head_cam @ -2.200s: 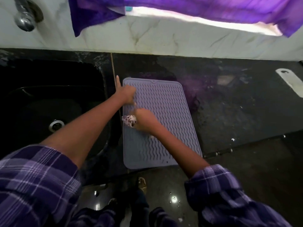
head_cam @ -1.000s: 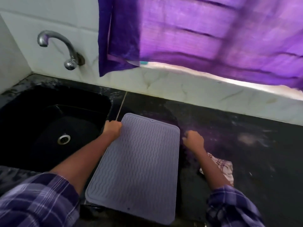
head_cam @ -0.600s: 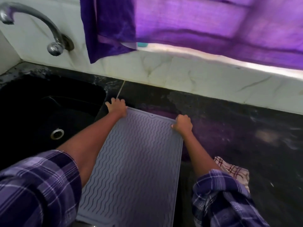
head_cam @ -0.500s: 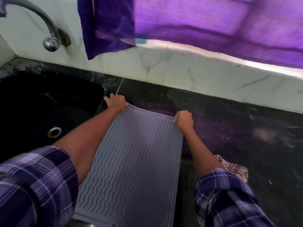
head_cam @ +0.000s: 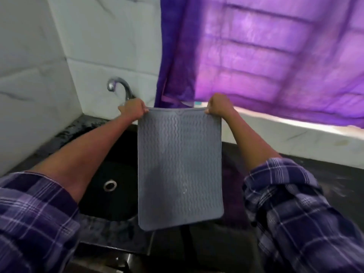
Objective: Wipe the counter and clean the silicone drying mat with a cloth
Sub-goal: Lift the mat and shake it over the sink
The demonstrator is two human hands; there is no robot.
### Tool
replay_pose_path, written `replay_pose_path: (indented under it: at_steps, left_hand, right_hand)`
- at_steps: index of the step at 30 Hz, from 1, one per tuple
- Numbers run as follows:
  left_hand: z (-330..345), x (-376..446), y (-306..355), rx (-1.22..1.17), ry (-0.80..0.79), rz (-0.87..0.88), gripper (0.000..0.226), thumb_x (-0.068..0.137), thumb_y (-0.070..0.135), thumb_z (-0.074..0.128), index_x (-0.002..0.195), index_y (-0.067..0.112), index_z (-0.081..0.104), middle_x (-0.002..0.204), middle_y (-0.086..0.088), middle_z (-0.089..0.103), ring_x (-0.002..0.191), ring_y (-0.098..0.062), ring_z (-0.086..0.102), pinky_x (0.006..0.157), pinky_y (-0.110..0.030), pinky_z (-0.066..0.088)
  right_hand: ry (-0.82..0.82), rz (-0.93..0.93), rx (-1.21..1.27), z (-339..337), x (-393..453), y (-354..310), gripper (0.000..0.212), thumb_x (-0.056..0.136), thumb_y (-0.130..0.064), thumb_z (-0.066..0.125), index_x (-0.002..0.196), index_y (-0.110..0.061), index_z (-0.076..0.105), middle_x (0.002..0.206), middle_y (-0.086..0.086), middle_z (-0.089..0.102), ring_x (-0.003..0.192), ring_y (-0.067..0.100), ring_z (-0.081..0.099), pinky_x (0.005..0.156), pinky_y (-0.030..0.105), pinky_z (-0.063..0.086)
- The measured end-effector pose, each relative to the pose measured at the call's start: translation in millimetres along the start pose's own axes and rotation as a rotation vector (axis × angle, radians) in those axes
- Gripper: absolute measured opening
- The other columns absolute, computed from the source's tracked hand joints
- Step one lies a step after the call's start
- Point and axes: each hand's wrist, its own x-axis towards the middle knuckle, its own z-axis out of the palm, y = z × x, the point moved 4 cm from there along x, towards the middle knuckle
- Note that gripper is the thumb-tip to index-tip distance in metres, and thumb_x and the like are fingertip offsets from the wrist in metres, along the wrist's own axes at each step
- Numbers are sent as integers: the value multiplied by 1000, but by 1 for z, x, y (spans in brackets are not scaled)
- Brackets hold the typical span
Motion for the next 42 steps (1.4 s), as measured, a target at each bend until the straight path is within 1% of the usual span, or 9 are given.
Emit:
replay_pose_path:
  at_steps: [5, 10, 14, 20, 24, 28, 34, 37, 42]
  left_hand:
    - [-120, -8, -38, -44, 210, 26, 27, 95, 27, 57, 114, 10, 68, 127, -11, 62, 122, -34, 53, 107, -47, 36]
    - [-199, -15, -78, -39, 433, -37, 22, 92, 29, 60, 110, 18, 69, 124, -7, 64, 122, -31, 53, 106, -47, 30]
    - [-232, -18, -111, -49, 529, -78, 19, 88, 30, 66, 102, 19, 70, 117, -5, 67, 119, -28, 55, 107, -46, 28]
    - [-236, -17, -161, 23, 588, -110, 16, 87, 29, 68, 98, 18, 73, 109, -5, 71, 112, -29, 60, 100, -41, 30]
    - [-205, -22, -201, 54, 564, -214, 14, 91, 21, 61, 99, 17, 73, 108, -8, 71, 108, -29, 62, 98, -40, 30]
    - [-192, -24, -231, -3, 578, -259, 13, 91, 15, 61, 98, 14, 72, 109, -10, 70, 109, -30, 60, 98, -41, 30]
    - [-184, -13, -245, 51, 456, -165, 13, 89, 21, 66, 98, 12, 71, 108, -8, 70, 110, -30, 59, 102, -42, 27]
    - [-187, -7, -257, -163, 307, -42, 22, 83, 14, 74, 95, -4, 69, 105, -22, 70, 106, -35, 62, 89, -32, 39]
    - [-188, -9, -259, -202, 329, -52, 21, 82, 15, 74, 95, -1, 70, 105, -19, 70, 105, -33, 63, 89, -36, 46]
  right_hand:
    - [129, -43, 88, -69, 1, -76, 31, 81, -16, 66, 104, 4, 64, 110, 23, 66, 104, 34, 62, 85, 35, 50]
    - [344, -106, 177, -113, 6, -136, 25, 82, -13, 63, 100, 3, 68, 106, 23, 68, 102, 35, 63, 85, 38, 51]
    - [455, -137, 225, -120, 11, -179, 23, 83, -14, 62, 98, 2, 67, 105, 22, 67, 105, 37, 59, 88, 38, 50]
    - [401, -134, 269, -82, 19, -225, 26, 85, -15, 65, 103, 3, 66, 111, 23, 64, 110, 36, 56, 85, 40, 51]
    - [253, -174, 271, -38, 22, -251, 22, 84, -10, 65, 100, 4, 66, 109, 21, 66, 105, 33, 61, 85, 38, 52]
    - [249, -184, 335, -12, 18, -267, 16, 81, -6, 63, 91, 5, 67, 98, 21, 69, 95, 34, 63, 79, 38, 52]
    - [226, -193, 317, -1, 14, -271, 16, 80, -8, 66, 91, 3, 70, 99, 20, 68, 94, 32, 64, 78, 37, 53]
    - [215, -204, 371, -5, 15, -269, 15, 78, -9, 71, 89, 2, 72, 97, 17, 70, 92, 29, 65, 78, 36, 53]
    - [230, -217, 385, -6, 14, -266, 14, 78, -7, 72, 87, 3, 72, 93, 19, 71, 89, 30, 66, 80, 38, 53]
